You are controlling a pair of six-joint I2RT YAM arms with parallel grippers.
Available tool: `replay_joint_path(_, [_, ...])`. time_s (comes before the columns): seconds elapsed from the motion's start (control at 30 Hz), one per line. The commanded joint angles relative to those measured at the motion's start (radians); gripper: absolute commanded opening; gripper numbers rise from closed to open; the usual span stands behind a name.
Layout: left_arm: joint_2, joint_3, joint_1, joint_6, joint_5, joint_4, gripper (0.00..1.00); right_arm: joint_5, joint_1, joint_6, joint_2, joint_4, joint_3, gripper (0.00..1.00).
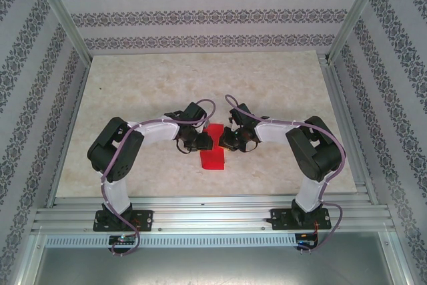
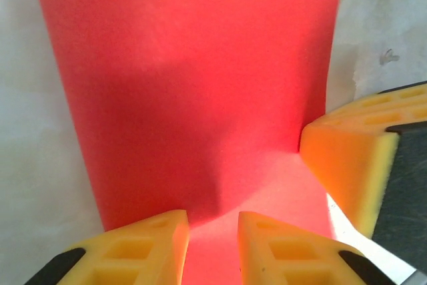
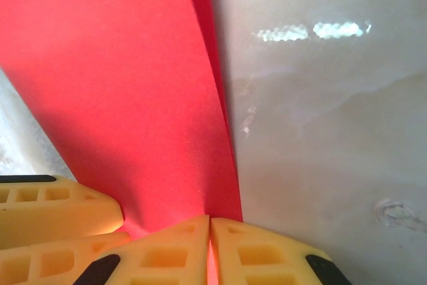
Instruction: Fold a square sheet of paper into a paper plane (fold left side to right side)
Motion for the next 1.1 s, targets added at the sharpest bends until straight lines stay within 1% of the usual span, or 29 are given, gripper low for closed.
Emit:
replay_joint_path(0.0, [0.042, -0.041, 0.008, 0.027, -0.034, -0.015, 0.29, 0.112, 0.016, -0.021, 0.071, -0.074, -0.027, 0.11])
replay_joint_path(0.13, [0.049, -0.066, 0.008, 0.027, -0.040, -0.002, 0.28, 0.078, 0.017, -0.018, 0.039, -0.003, -0.037, 0.12])
replay_joint_path(0.2, [0.049, -0.074, 0.007, 0.032, -0.046, -0.002, 0.28, 0.038, 0.009, -0.023, -0.004, 0.046, -0.041, 0.13])
replay_joint_path(0.33, [0.050, -0.088, 0.005, 0.035, -0.049, 0.001, 0.28, -0.001, -0.014, -0.033, -0.112, 0.092, -0.030, 0.16])
replay_joint_path(0.43, [0.050, -0.094, 0.004, 0.033, -0.046, 0.010, 0.28, -0.029, -0.025, -0.015, -0.137, 0.136, -0.016, 0.16])
replay_joint_path(0.7, [0.055, -0.095, -0.005, 0.026, -0.055, 0.021, 0.27, -0.029, -0.014, 0.073, 0.004, 0.240, 0.049, 0.11])
replay_joint_path(0.9, [0.061, -0.089, -0.015, 0.034, -0.066, 0.015, 0.27, -0.041, -0.008, 0.065, 0.095, 0.241, 0.136, 0.11])
replay_joint_path(1.07, [0.061, -0.090, -0.022, 0.043, -0.068, 0.015, 0.27, -0.025, -0.005, 0.069, 0.142, 0.227, 0.154, 0.11])
